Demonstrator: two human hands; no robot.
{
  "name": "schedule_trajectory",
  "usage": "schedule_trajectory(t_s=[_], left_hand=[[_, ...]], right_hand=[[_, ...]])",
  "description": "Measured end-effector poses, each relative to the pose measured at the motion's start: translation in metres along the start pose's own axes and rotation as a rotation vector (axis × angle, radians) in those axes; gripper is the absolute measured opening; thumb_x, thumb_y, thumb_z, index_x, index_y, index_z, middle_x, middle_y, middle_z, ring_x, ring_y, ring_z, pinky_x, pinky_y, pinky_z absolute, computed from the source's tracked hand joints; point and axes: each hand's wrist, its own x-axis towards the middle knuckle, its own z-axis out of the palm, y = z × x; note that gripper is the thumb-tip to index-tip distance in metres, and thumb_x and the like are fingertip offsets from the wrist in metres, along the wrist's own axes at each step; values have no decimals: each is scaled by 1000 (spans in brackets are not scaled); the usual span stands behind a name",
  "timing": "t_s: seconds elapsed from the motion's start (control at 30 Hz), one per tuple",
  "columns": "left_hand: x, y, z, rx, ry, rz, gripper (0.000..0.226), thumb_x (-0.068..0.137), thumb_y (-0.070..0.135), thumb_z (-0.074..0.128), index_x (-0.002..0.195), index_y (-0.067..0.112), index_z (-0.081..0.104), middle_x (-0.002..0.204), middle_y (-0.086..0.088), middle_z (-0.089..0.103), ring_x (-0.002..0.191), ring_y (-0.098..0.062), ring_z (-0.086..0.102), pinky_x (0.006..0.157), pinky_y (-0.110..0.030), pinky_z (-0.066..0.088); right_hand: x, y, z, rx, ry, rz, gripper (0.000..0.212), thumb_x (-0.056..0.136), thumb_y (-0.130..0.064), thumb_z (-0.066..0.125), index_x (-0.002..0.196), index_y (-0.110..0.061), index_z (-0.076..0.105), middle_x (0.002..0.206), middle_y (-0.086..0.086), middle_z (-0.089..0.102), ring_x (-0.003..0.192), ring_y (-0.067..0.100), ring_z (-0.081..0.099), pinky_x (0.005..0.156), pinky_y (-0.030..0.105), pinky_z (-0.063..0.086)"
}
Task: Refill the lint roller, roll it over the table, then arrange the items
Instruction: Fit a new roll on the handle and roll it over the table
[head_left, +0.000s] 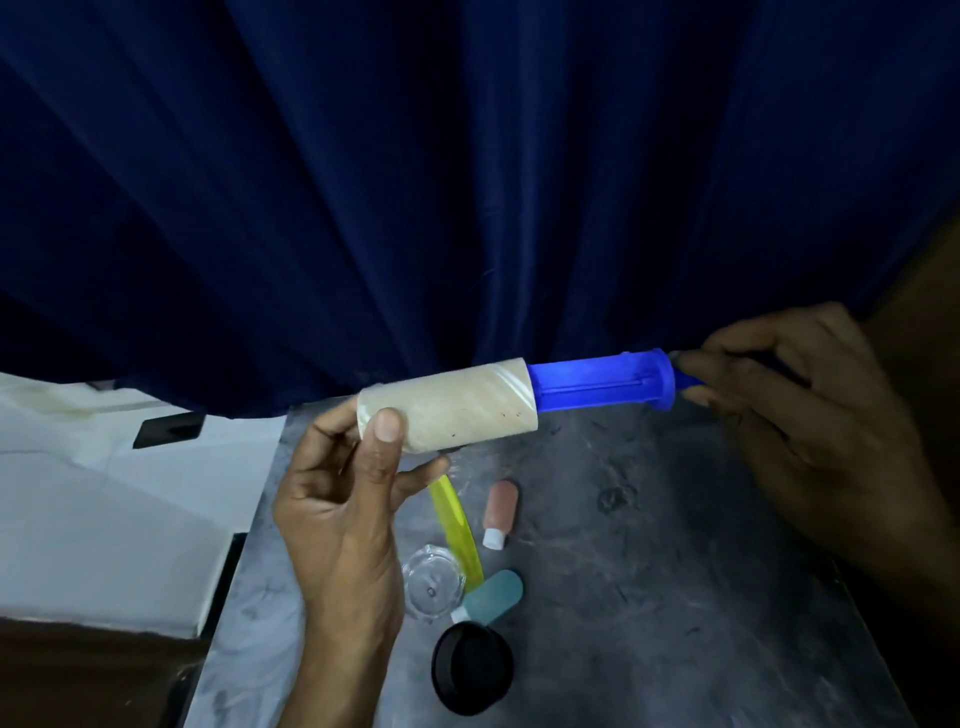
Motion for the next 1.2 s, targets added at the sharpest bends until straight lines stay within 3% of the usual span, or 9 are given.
schedule_trajectory(t_s=[0.13, 0.27, 0.33, 0.67, 0.8, 0.93, 1.0, 1.07, 1.2], left_hand=[[3, 9, -8, 50, 8, 24, 48, 69, 74, 89, 92, 32, 80, 94, 4, 75, 94, -20, 77, 62, -31, 67], [-7, 9, 0, 71, -45, -39, 54, 63, 78, 90, 88, 31, 79, 88, 2, 78, 77, -16, 77, 55, -32, 65], [-17, 7, 9, 89, -122, -48, 53, 65, 74, 91, 90, 28, 79, 85, 2, 80, 68, -14, 77, 52, -33, 64], [4, 22, 16, 111, -282, 77, 51, 74, 59, 92, 104, 22, 75, 94, 0, 82, 75, -12, 77, 56, -27, 63], [7, 19, 4, 276, -404, 426, 46, 87, 29, 91, 127, 23, 68, 132, -3, 74, 126, -25, 70, 102, -37, 59], [4, -3, -8, 716, -391, 1083, 7, 94, 21, 79, 100, 19, 79, 136, -2, 73, 142, -27, 57, 114, -58, 44], [-3, -18, -11, 793, -377, 1004, 14, 95, 28, 76, 95, 16, 84, 125, 3, 79, 136, -26, 60, 112, -61, 46], [-6, -24, -10, 736, -363, 728, 21, 99, 34, 72, 104, 17, 83, 117, 6, 80, 124, -23, 69, 105, -50, 54], [3, -13, 2, 202, -286, 210, 31, 107, 47, 52, 108, 33, 80, 103, 1, 83, 103, -26, 79, 93, -41, 61]], right_hand=[[10, 0, -1, -38, 27, -23, 25, 102, -26, 60, 120, -13, 72, 110, 3, 64, 97, 26, 54, 76, 50, 45], [14, -13, 4, 120, -55, 51, 21, 97, -41, 63, 113, -30, 70, 110, -2, 65, 100, 25, 59, 82, 51, 49], [15, -26, 10, -29, -70, -97, 21, 96, -30, 62, 118, -27, 62, 113, -4, 59, 102, 22, 54, 83, 44, 44], [37, -28, -3, -19, -52, -149, 21, 103, -20, 58, 117, -11, 71, 108, 3, 65, 96, 23, 53, 77, 47, 47], [42, -25, -7, 74, -95, -97, 22, 103, -21, 56, 116, -11, 71, 105, 1, 64, 95, 22, 54, 81, 43, 48], [49, -21, -4, 123, -70, -60, 19, 101, -13, 61, 115, -4, 72, 103, 8, 65, 93, 25, 54, 79, 40, 47], [53, -17, -6, 139, -40, -50, 22, 100, -13, 62, 115, 0, 71, 102, 11, 66, 92, 28, 55, 78, 41, 46], [57, -15, -9, 130, -43, -83, 22, 101, -15, 61, 115, -2, 72, 101, 9, 65, 91, 27, 54, 78, 38, 45], [53, -17, -5, 124, -107, -117, 20, 101, -16, 61, 112, -6, 74, 101, 6, 65, 92, 25, 54, 83, 38, 45]])
